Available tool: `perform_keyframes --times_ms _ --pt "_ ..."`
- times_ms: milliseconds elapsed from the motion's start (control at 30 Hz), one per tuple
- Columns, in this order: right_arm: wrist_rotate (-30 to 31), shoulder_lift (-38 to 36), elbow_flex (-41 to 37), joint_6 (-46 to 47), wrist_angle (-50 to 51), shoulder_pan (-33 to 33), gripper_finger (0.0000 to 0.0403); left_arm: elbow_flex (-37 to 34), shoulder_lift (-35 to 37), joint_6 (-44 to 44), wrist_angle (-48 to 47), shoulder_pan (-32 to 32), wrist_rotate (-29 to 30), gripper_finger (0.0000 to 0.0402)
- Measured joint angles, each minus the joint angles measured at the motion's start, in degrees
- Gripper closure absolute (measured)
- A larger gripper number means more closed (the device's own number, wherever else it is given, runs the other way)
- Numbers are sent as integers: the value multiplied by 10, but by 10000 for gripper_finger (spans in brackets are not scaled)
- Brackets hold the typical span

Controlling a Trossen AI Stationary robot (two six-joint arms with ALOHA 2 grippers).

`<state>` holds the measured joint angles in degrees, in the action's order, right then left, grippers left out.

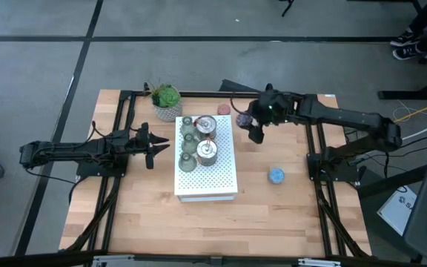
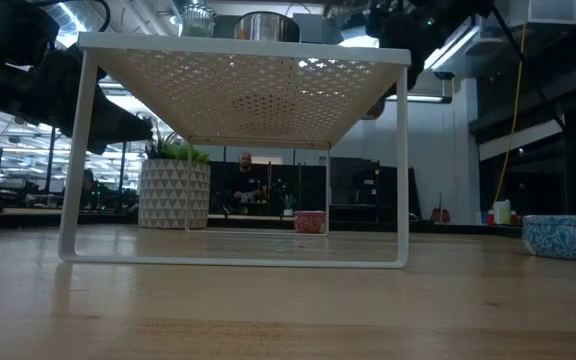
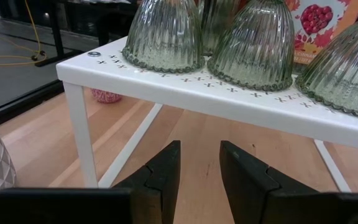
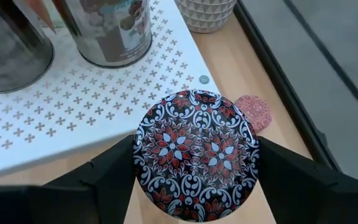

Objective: Pick & Place candle stick holders
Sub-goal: Put the black patterned scented candle on the shelf

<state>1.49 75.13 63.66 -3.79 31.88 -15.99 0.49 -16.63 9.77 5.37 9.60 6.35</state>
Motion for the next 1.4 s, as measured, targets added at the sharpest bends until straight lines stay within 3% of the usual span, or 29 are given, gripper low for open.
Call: perform_keyframes --times_ms 300,700,1033,1400 --pt "-80 25 8 -3 -18 3 112 0 0 0 0 0 0 294" --pt "-82 83 9 -2 -83 86 112 0 0 0 0 0 0 294" --pt "-82 103 9 -1 -114 93 107 0 0 0 0 0 0 294" --pt "-106 103 9 -3 -121 94 60 0 0 0 0 0 0 294"
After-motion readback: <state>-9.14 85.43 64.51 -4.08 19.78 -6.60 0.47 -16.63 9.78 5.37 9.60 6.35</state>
